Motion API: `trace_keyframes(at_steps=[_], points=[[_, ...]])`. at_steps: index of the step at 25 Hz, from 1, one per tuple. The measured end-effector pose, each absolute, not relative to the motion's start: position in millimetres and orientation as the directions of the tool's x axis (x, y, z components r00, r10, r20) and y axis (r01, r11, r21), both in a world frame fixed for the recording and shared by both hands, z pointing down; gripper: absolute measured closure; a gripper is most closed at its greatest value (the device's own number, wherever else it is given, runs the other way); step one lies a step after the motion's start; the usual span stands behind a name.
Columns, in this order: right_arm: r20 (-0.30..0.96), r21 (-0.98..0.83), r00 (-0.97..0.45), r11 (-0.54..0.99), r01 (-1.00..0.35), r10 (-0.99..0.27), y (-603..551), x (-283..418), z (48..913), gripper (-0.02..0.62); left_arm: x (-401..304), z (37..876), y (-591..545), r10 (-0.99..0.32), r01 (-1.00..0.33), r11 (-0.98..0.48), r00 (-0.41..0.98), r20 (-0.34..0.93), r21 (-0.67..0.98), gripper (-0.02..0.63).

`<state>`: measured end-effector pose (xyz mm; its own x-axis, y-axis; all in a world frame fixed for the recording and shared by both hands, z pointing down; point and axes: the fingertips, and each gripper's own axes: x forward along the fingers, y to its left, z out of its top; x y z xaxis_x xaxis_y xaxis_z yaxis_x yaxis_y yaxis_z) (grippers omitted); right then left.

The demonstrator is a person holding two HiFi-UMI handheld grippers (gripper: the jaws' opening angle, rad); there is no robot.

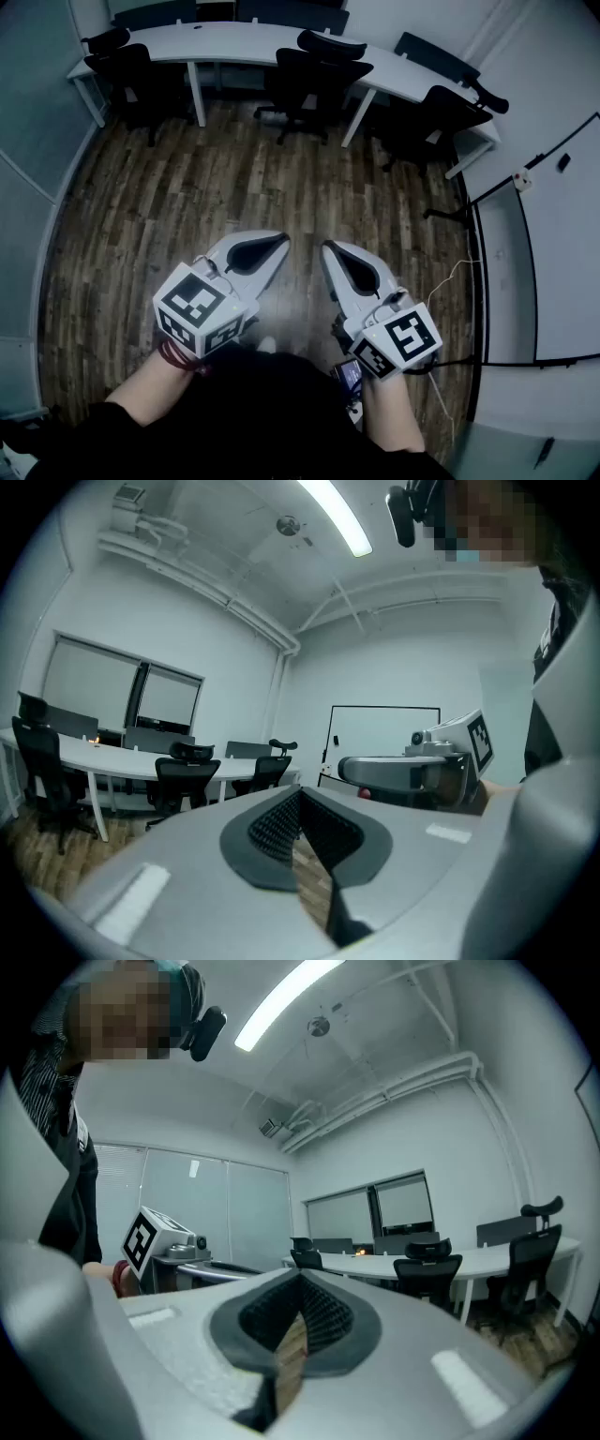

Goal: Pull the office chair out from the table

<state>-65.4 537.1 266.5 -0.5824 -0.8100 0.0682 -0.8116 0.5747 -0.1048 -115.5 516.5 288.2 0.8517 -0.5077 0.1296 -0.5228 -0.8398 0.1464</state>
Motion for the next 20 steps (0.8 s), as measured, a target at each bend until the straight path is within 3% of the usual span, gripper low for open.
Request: trace_keyframes(at_steps=[4,9,12,20], points=[[0.066,-0.132,-0.578,0.567,-0.813,-0.813,536.5,-58.6,265.4,0.595,-116.3,282.9,513.2,-0.513,-0.524,-0.837,0.851,0.111,0.157,0.606],[0.057,-0.161,-0.531,0.517,-0.841,-0.846,533.4,-28.3,268.1,0.595,-106.1,258.2,512.5,-0.547,-0.548,-0.836,0.836,0.036,0.032,0.607],[0.077,-0.146,-0.572,0.558,-0.817,-0.817,536.0,-26.4,273.6,0.595,-96.3,265.0,508.9,-0.525,-0.528,-0.843,0.849,0.056,0.106,0.607],[0.073,-0.217,-0.63,0.605,-0.766,-0.773,531.2,-3.6,299.0,0.595,-90.0,279.0,509.0,-0.466,-0.473,-0.876,0.88,0.089,0.089,0.606]])
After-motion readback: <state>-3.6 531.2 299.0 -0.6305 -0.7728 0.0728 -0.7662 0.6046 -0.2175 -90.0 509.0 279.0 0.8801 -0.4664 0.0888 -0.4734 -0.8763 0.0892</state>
